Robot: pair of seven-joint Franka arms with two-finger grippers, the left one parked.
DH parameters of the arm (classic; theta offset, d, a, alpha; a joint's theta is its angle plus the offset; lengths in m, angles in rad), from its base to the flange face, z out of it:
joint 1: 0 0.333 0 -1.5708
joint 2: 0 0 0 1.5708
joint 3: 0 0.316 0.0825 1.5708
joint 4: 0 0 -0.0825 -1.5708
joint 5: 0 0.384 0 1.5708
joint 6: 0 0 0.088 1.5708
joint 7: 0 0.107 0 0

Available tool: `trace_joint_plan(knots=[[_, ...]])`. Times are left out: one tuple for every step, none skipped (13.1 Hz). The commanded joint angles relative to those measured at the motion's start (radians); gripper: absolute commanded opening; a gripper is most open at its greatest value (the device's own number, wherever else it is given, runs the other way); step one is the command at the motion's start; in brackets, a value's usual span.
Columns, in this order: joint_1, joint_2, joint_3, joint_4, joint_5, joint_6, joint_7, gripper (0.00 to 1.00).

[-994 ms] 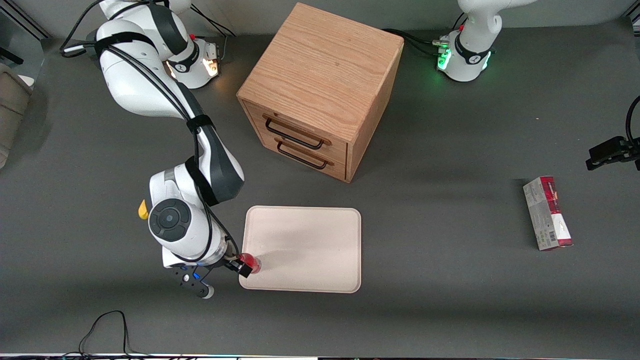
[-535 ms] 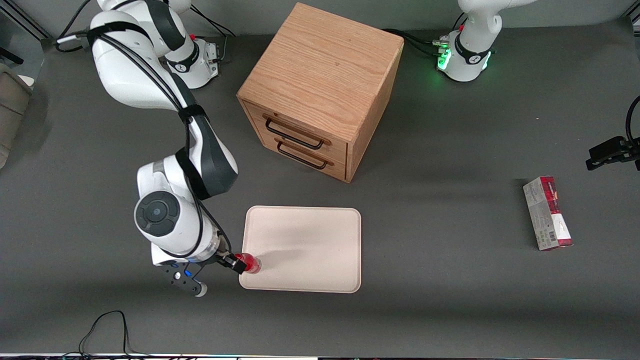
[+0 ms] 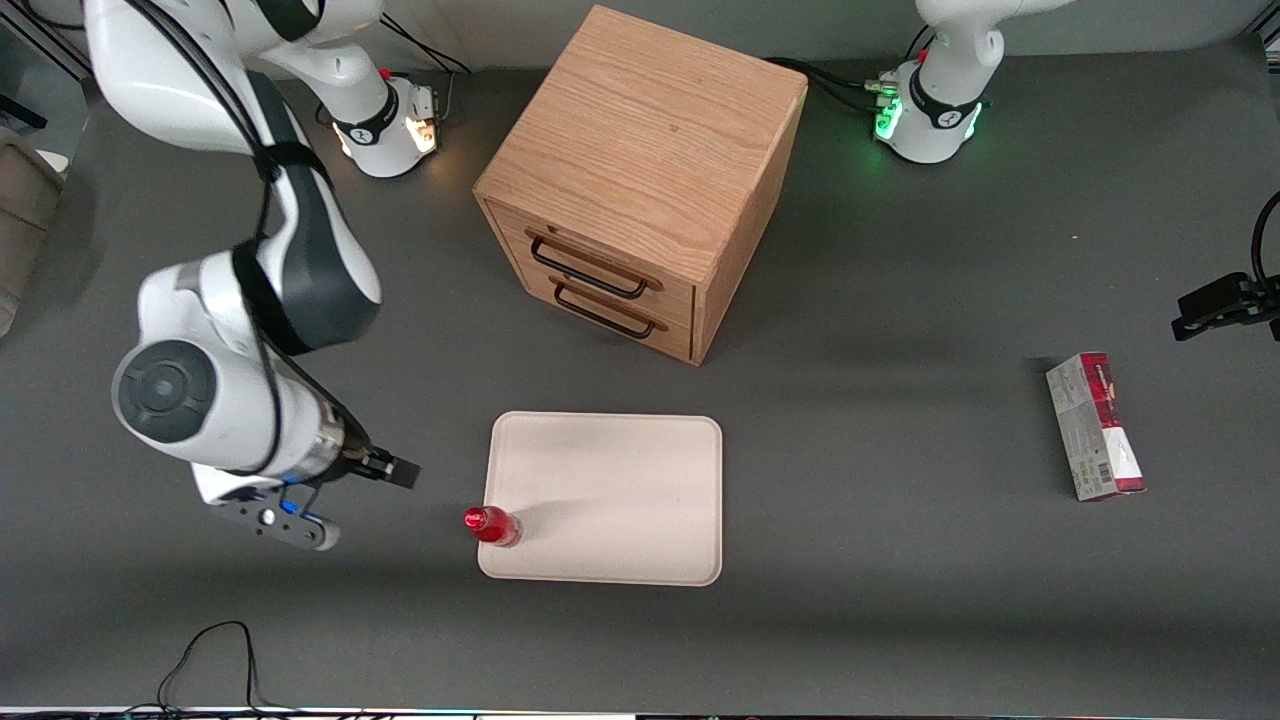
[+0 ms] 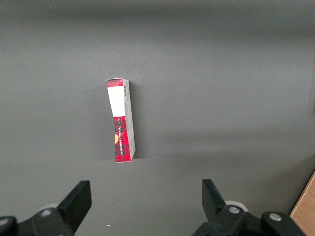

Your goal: Place coke bottle on tray

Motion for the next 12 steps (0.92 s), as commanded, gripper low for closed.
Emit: trace_joint_plan(knots=[[-0.057, -0.244, -0.007, -0.299, 0.036, 0.020, -0.186, 1.00], [-0.084, -0.305, -0.007, -0.361, 0.036, 0.014, -0.250, 1.00], [-0.109, -0.363, -0.007, -0.422, 0.036, 0.008, -0.312, 1.00], [-0.141, -0.431, -0.008, -0.488, 0.036, 0.000, -0.376, 1.00], [-0.166, -0.492, -0.010, -0.540, 0.036, -0.009, -0.438, 1.00], [-0.193, -0.548, -0.011, -0.576, 0.036, -0.025, -0.496, 1.00], [-0.221, -0.580, -0.011, -0.582, 0.036, -0.056, -0.541, 1.00], [-0.250, -0.603, -0.010, -0.578, 0.036, -0.100, -0.585, 1.00], [-0.275, -0.632, -0.008, -0.578, 0.036, -0.122, -0.614, 1.00], [-0.287, -0.652, -0.010, -0.578, 0.036, -0.133, -0.618, 1.00], [-0.287, -0.668, -0.010, -0.578, 0.036, -0.136, -0.612, 1.00], [-0.287, -0.678, -0.010, -0.578, 0.036, -0.136, -0.606, 1.00]])
